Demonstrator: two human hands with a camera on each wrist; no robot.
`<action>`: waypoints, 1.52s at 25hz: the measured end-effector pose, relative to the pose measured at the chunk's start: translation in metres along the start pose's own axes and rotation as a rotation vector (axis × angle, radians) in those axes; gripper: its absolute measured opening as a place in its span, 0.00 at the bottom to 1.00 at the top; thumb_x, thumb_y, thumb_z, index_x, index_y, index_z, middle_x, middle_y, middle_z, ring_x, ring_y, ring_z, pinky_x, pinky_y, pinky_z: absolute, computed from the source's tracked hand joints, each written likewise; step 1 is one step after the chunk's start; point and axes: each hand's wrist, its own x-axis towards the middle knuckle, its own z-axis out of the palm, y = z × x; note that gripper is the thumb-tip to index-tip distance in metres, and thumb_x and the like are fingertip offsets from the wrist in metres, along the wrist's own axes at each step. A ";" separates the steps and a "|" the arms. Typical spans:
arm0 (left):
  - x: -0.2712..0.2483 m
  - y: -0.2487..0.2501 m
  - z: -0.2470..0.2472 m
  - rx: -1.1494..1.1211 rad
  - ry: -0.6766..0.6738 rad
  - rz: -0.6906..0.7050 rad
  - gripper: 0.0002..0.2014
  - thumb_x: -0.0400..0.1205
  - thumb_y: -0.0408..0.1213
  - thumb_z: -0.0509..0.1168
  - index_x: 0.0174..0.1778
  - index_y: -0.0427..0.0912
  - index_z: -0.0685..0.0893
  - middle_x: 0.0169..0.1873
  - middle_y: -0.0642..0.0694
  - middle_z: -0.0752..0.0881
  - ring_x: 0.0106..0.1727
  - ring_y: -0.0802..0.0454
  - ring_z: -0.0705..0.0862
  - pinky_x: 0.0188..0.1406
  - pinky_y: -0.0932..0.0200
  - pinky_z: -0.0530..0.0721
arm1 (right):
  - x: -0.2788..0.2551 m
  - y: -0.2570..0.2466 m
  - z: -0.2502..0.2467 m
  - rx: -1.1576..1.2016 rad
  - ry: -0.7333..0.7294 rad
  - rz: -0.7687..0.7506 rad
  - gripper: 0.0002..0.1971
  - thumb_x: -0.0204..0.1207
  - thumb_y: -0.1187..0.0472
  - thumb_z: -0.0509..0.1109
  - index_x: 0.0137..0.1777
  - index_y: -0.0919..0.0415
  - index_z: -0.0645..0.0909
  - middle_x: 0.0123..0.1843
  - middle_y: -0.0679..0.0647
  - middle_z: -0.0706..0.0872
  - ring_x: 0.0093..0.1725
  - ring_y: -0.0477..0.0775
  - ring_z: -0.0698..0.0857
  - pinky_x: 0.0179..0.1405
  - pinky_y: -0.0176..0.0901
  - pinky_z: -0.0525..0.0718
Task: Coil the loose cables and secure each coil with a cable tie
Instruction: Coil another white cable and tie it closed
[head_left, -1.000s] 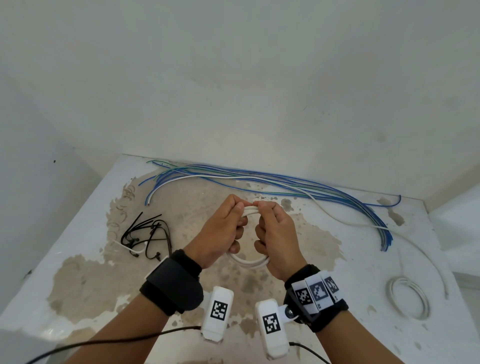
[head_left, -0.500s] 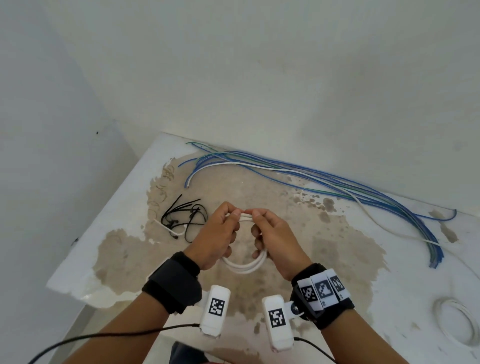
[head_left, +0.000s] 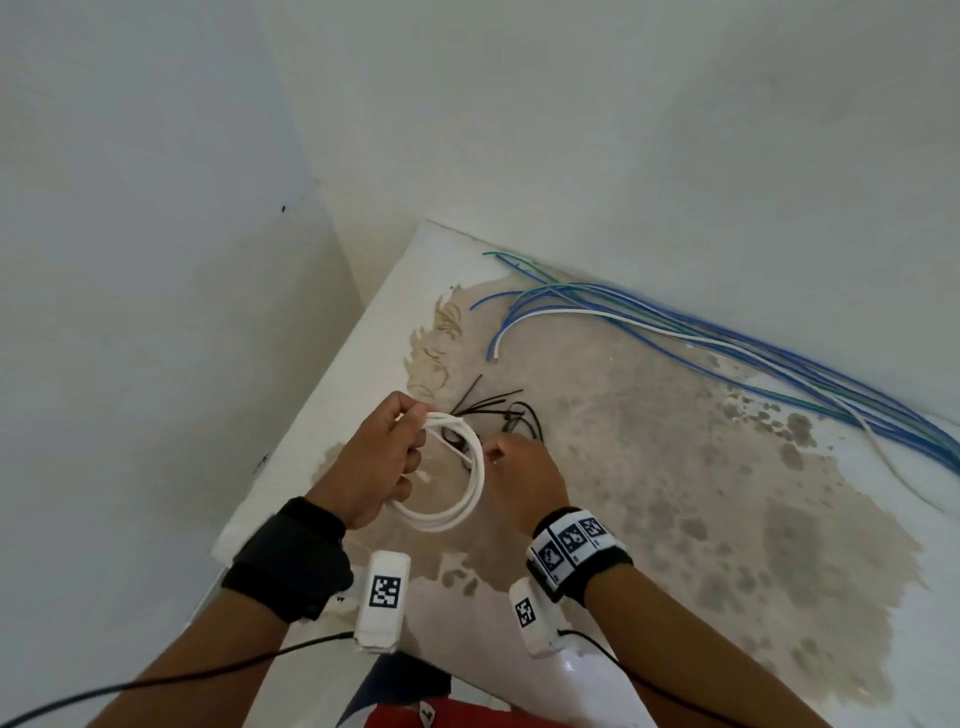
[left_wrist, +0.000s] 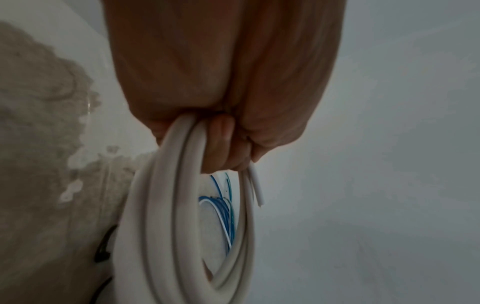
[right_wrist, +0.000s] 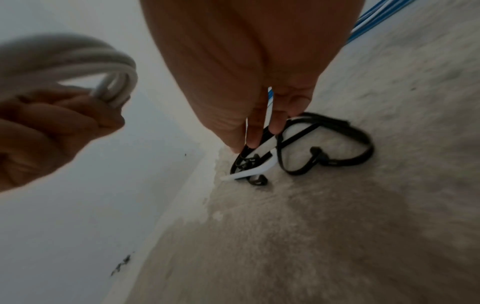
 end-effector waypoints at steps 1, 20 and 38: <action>0.003 0.001 -0.009 0.006 -0.003 -0.009 0.08 0.92 0.41 0.54 0.52 0.44 0.76 0.27 0.55 0.69 0.24 0.58 0.58 0.20 0.65 0.54 | 0.008 -0.008 0.007 -0.046 -0.001 0.004 0.06 0.81 0.54 0.68 0.50 0.52 0.87 0.45 0.50 0.89 0.45 0.52 0.84 0.44 0.51 0.87; 0.014 0.034 0.075 0.063 -0.179 0.072 0.08 0.92 0.41 0.54 0.51 0.45 0.76 0.26 0.54 0.68 0.23 0.58 0.58 0.19 0.67 0.55 | -0.070 -0.017 -0.145 0.855 0.428 -0.152 0.11 0.77 0.75 0.68 0.42 0.57 0.81 0.37 0.52 0.82 0.35 0.46 0.79 0.37 0.34 0.78; -0.039 0.022 0.326 0.206 -0.228 0.136 0.12 0.91 0.44 0.56 0.64 0.43 0.80 0.33 0.51 0.73 0.24 0.59 0.66 0.18 0.64 0.62 | -0.172 0.155 -0.226 0.019 0.763 -0.427 0.06 0.75 0.56 0.74 0.50 0.50 0.90 0.41 0.42 0.80 0.43 0.49 0.78 0.44 0.51 0.77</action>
